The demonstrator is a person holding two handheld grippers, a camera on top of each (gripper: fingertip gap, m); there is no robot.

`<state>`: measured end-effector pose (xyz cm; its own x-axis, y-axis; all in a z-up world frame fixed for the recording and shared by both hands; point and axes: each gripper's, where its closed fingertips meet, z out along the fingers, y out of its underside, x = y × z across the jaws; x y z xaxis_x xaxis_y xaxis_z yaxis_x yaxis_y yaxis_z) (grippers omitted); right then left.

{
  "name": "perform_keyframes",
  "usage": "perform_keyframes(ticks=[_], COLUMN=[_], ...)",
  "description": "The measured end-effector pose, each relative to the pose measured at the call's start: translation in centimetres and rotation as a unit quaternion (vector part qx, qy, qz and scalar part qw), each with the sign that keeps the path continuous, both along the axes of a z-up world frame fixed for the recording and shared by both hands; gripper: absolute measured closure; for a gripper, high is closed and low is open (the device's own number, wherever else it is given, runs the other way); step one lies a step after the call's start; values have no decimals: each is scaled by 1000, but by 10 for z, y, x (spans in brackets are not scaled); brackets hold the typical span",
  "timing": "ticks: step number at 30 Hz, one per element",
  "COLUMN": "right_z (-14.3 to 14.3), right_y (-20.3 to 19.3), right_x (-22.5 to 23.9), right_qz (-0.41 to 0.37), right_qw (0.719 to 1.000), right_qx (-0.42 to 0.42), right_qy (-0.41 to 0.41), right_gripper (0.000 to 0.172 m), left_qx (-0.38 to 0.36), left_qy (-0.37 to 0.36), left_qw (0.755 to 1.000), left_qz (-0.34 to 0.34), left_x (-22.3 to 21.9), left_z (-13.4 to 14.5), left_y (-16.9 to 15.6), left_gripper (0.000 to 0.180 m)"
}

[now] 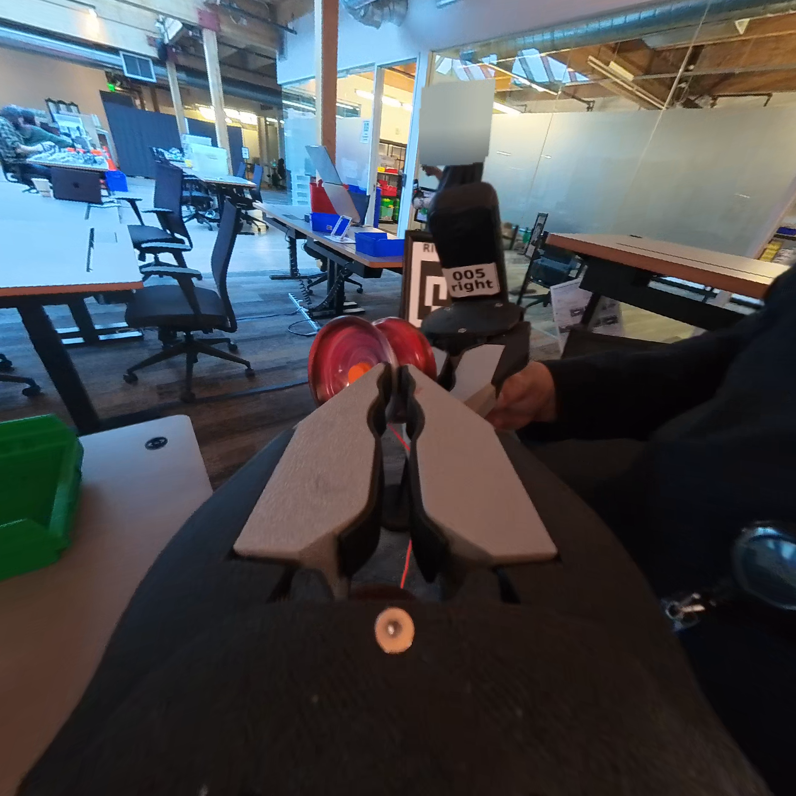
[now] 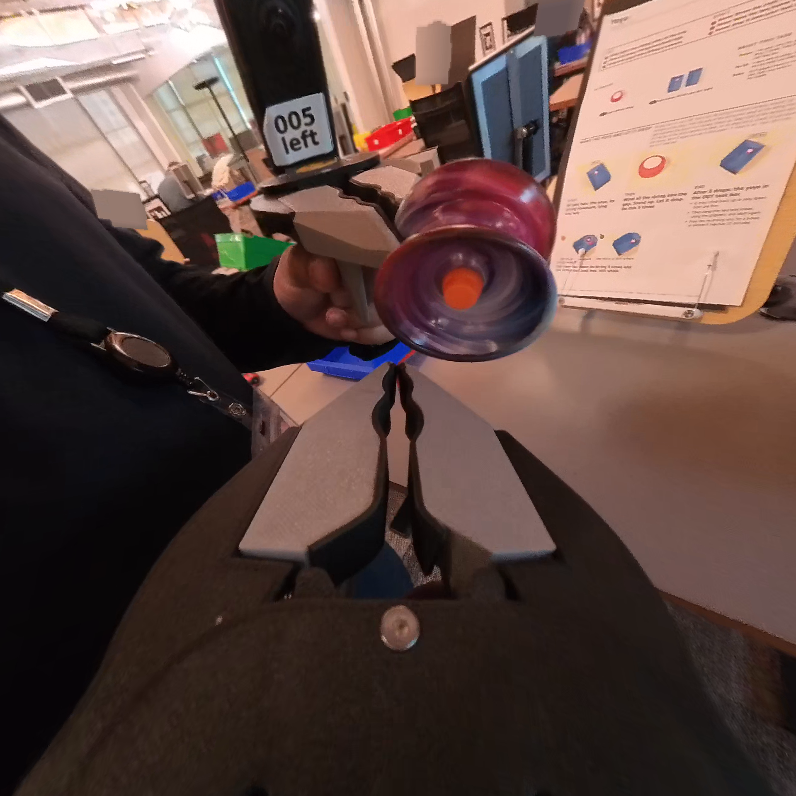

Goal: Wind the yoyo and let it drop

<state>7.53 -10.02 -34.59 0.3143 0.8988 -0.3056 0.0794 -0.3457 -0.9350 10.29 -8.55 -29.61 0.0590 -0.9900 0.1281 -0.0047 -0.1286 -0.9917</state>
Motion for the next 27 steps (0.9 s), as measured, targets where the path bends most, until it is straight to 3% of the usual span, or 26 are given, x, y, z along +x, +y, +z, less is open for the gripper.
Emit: perform_keyframes(ticks=[13,17,27], right_z=[4,7,0], right_y=[54,59,56], right_x=[87,111,96], right_qz=[147,195,248], right_qw=[984,972,957], right_qx=[-12,-21,-35], right_qy=[99,129,148], right_gripper=[172,172,172], left_qx=[-15,-24,-30], left_qy=[43,26,80], left_qw=[988,984,955], left_qz=[148,174,284], left_x=[87,111,90], left_z=[5,12,-3], left_y=[61,65,75], left_gripper=[180,179,180])
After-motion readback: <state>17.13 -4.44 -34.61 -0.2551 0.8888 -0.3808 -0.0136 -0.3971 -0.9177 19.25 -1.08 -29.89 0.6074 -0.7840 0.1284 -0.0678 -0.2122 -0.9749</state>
